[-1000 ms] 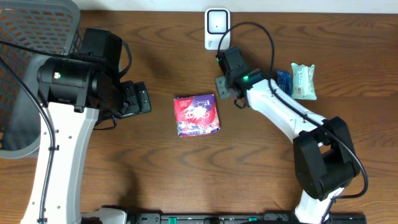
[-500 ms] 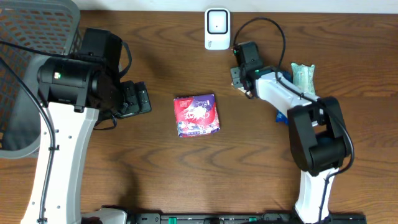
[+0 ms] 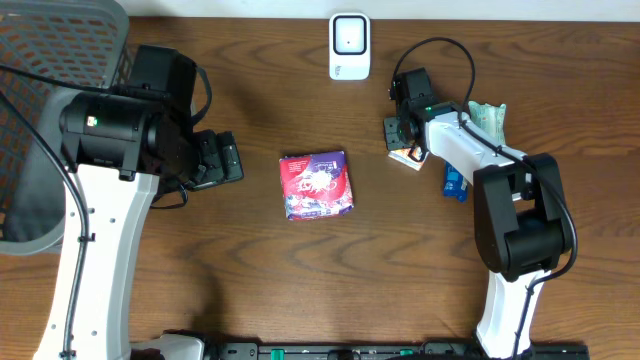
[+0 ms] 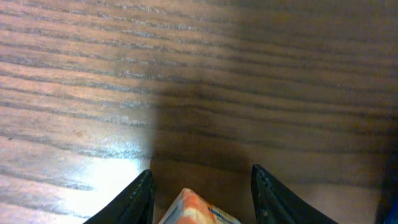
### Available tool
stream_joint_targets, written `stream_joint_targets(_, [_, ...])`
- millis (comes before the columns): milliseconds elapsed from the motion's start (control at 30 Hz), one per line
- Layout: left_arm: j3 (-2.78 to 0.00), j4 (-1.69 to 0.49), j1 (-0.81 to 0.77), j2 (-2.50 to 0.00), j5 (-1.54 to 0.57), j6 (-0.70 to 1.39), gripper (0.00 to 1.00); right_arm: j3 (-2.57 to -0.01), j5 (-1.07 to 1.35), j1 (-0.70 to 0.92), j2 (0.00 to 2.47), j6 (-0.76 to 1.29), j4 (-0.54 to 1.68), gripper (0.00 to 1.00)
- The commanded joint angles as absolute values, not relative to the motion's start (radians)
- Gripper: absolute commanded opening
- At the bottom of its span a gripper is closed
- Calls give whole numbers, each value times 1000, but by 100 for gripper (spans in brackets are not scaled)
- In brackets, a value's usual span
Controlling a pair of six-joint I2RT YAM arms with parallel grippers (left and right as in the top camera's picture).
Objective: Scan the item barcode
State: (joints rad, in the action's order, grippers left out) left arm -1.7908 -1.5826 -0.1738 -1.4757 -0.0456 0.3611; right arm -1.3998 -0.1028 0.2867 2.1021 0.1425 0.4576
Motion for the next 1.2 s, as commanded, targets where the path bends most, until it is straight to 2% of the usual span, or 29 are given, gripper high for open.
stream_joint_targets(0, [-1791,-1585,-171,-1483,-33,348,98,-1402,-96,303,2027,185,464,50])
stream_joint_targets(233, [-1791,-1585,-171,-1483,-33,348,98,-1402,-95,304,1868,80,508,68])
stream_joint_targets(433, [-1791,-1585,-171,-1483,-33,348,98,-1402,-38,303,1866,100,601,66])
stream_joint_targets(567, [-1791,-1585,-171,-1483,-33,348,98,-1402,-3,304,1895,-79,638,61])
stream_joint_targets(667, [-1791,-1585,-171,-1483,-33,348,98,-1402,17,303,1926,-243,699,66])
stream_joint_targets(833, [-1791,-1585,-171,-1483,-33,348,98,-1402,17,306,1983,-335,791,68])
stream_joint_targets(967, [-1791,-1585,-171,-1483,-33,348,98,-1402,-89,324,2019,-356,794,64])
stream_joint_targets(1033, [-1791,-1585,-171,-1483,-33,348,98,-1402,-157,334,2029,-348,779,58])
stream_joint_targets(1100, [-1791,-1585,-171,-1483,-33,348,98,-1402,-187,341,2034,-327,762,51])
stream_joint_targets(1167, [-1791,-1585,-171,-1483,-33,348,98,-1402,-186,341,2035,-296,744,38])
